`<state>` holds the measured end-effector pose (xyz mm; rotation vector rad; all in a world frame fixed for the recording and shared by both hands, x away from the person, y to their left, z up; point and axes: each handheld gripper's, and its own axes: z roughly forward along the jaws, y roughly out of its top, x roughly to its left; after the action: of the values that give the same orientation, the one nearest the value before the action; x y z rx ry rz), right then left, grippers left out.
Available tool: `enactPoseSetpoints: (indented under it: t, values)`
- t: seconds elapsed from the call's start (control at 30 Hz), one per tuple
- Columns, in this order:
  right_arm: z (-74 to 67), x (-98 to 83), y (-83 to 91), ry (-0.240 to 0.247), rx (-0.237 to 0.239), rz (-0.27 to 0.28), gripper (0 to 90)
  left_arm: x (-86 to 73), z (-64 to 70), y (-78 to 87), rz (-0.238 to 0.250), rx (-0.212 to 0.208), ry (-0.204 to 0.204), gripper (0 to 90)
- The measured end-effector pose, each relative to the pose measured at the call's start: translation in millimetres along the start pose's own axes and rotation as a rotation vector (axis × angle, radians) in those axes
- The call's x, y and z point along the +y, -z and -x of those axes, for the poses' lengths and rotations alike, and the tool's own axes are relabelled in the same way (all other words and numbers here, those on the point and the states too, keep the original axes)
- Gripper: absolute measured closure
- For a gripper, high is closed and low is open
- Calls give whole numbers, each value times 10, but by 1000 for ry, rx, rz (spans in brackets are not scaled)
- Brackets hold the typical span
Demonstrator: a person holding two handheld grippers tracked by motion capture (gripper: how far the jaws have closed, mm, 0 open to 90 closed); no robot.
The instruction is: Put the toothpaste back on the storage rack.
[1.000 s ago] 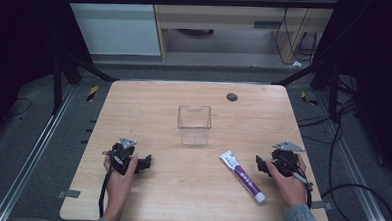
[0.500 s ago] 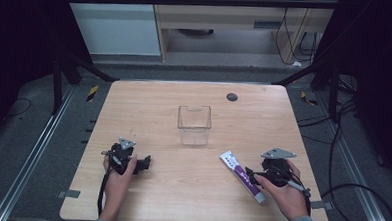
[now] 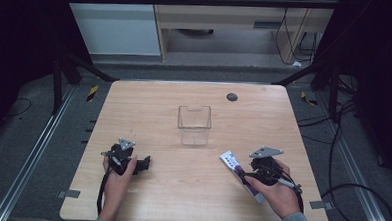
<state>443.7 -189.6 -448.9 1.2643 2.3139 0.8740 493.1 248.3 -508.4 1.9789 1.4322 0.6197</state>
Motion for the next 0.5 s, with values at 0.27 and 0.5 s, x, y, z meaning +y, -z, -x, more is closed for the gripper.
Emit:
enactPoseSetpoints:
  t: [0.27,0.5]
  values:
    - [-91,82,-83,19,14,-48,351,-2,2,4,-1,1,-1,0]
    - [-142,126,-185,28,22,-62,382,-2,2,3,-1,1,-1,0]
